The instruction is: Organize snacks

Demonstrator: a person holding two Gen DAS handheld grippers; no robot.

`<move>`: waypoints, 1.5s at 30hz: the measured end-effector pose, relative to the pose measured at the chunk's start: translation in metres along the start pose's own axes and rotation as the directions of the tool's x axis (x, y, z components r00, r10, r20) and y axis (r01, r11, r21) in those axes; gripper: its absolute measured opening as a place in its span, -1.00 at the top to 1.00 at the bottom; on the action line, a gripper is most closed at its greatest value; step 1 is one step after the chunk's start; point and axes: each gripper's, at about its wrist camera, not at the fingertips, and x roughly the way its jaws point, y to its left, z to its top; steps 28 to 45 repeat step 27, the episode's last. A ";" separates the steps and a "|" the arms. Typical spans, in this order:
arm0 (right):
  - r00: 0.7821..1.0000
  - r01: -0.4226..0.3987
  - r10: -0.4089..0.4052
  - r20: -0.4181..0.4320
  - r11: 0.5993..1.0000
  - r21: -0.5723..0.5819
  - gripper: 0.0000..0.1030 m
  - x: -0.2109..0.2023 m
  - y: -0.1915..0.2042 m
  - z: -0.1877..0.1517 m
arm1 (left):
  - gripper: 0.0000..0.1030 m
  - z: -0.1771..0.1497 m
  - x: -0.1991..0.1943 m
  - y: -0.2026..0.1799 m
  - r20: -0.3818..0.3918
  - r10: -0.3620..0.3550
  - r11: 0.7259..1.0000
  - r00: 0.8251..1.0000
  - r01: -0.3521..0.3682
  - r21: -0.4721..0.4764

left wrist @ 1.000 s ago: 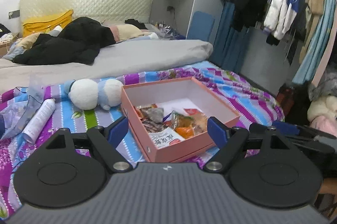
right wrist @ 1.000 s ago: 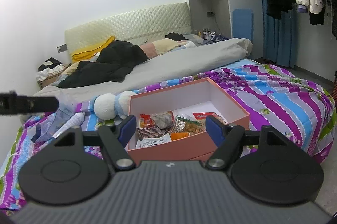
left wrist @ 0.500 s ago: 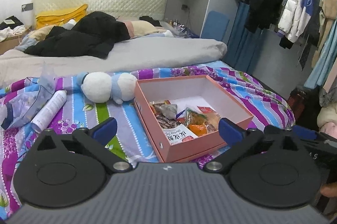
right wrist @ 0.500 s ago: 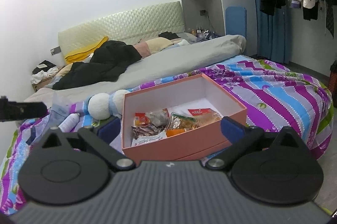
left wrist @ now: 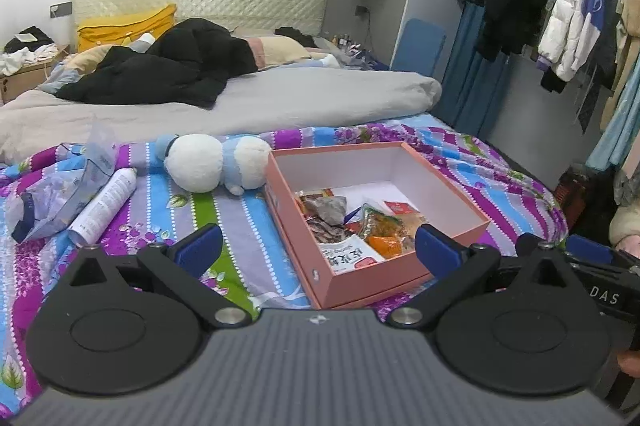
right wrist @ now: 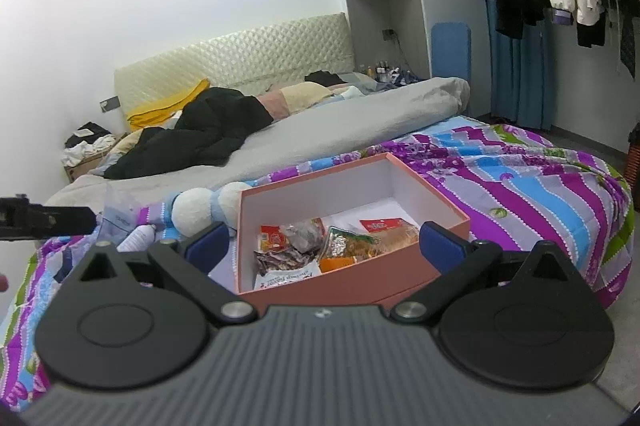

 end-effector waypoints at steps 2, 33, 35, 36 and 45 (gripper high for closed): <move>1.000 -0.002 0.002 -0.007 1.000 0.006 -1.00 0.001 0.000 0.000 | -1.00 0.000 -0.002 0.000 0.003 0.009 1.000 1.000 -0.009 0.005; 1.000 -0.012 0.012 -0.017 1.000 -0.010 -1.00 0.004 0.007 -0.002 | -1.00 -0.002 -0.010 0.003 -0.003 0.016 1.000 1.000 -0.016 0.015; 1.000 -0.012 0.012 -0.017 1.000 -0.010 -1.00 0.004 0.007 -0.002 | -1.00 -0.002 -0.010 0.003 -0.003 0.016 1.000 1.000 -0.016 0.015; 1.000 -0.012 0.012 -0.017 1.000 -0.010 -1.00 0.004 0.007 -0.002 | -1.00 -0.002 -0.010 0.003 -0.003 0.016 1.000 1.000 -0.016 0.015; 1.000 -0.012 0.012 -0.017 1.000 -0.010 -1.00 0.004 0.007 -0.002 | -1.00 -0.002 -0.010 0.003 -0.003 0.016 1.000 1.000 -0.016 0.015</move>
